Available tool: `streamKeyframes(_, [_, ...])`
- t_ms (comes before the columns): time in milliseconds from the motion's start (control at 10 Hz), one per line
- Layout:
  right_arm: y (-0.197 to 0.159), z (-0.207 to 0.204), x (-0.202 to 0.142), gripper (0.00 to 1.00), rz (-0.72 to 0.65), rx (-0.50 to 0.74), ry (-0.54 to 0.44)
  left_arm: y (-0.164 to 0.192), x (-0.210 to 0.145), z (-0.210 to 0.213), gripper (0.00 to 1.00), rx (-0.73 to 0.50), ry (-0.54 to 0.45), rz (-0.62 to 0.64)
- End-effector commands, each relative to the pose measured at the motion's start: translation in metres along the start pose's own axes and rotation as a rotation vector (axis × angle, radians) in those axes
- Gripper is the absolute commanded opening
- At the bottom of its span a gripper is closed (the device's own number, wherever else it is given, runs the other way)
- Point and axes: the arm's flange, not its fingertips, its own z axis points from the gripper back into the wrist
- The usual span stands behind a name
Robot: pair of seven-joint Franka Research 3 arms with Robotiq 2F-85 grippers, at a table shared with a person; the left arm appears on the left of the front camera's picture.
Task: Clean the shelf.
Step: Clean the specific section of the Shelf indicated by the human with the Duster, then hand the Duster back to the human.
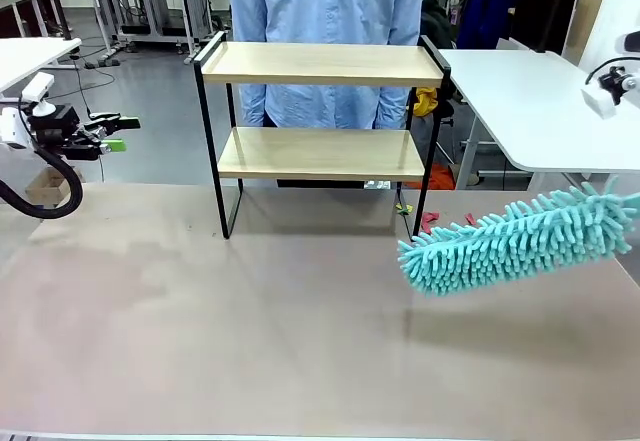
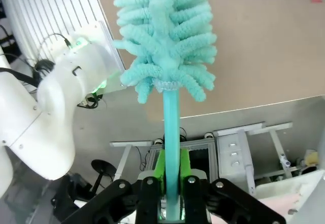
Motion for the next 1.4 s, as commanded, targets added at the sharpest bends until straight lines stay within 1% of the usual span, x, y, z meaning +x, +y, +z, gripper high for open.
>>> streamKeyframes(0, [-0.0019, -0.0011, 0.0008, 0.12, -0.004, -0.006, 0.007, -0.0027, 0.0032, -0.0025, 1.00, 0.000, -0.002, -0.015])
streamKeyframes(1200, [-0.0019, -0.0011, 0.0008, 0.12, -0.004, -0.006, 0.007, -0.0027, 0.0032, -0.0025, 1.00, 0.000, -0.002, -0.015])
streamKeyframes(1300, [-0.0011, -0.0015, 0.0006, 0.12, 0.000, 0.005, 0.005, 0.0000, 0.0000, 0.0000, 1.00, 0.000, 0.000, 0.000])
